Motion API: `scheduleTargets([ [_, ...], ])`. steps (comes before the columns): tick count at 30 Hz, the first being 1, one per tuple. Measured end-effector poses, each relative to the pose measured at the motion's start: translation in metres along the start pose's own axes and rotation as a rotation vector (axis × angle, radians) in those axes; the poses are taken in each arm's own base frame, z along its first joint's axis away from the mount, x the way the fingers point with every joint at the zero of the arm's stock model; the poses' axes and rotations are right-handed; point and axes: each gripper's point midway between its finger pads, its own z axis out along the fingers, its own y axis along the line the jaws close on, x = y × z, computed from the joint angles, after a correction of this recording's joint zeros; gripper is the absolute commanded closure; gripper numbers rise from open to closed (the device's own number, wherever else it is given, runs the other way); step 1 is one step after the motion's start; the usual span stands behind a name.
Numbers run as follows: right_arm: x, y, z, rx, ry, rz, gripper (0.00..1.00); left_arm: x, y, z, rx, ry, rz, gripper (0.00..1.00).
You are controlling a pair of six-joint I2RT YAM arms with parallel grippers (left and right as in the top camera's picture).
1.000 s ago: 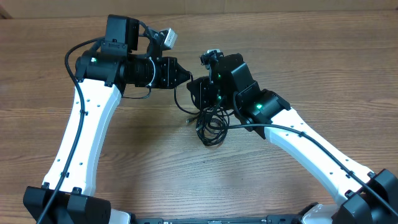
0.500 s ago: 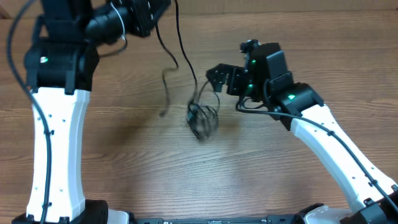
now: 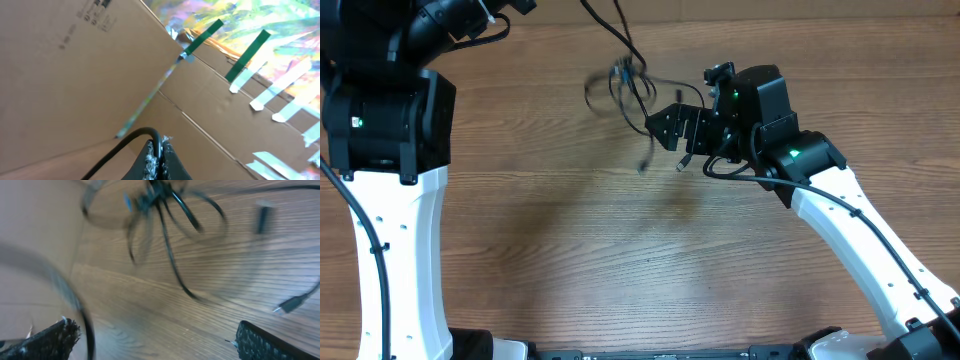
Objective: Untangle cables
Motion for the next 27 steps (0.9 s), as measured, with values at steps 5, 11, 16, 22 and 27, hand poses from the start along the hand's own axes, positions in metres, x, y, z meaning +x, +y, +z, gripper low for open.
scheduleTargets([
  [5, -0.004, -0.006, 0.002, 0.031, -0.026, 0.152, 0.0, 0.0, -0.009, 0.001, 0.037, 0.006, -0.041, 0.96],
  [11, 0.004, 0.032, 0.015, -0.088, 0.0, 0.194, 0.01, -0.003, -0.012, 0.001, 0.048, -0.003, -0.082, 0.96],
  [16, 0.011, 0.043, 0.017, -0.116, 0.027, 0.2, 0.02, -0.003, -0.007, 0.001, 0.022, -0.013, -0.103, 0.96],
  [22, 0.008, 0.053, 0.014, -0.167, 0.027, 0.185, 0.05, -0.016, 0.015, 0.0, -0.082, -0.103, -0.11, 0.96],
  [27, -0.001, 0.071, 0.007, -0.249, 0.005, 0.161, 0.08, -0.043, -0.009, -0.003, -0.005, -0.212, -0.049, 0.96],
])
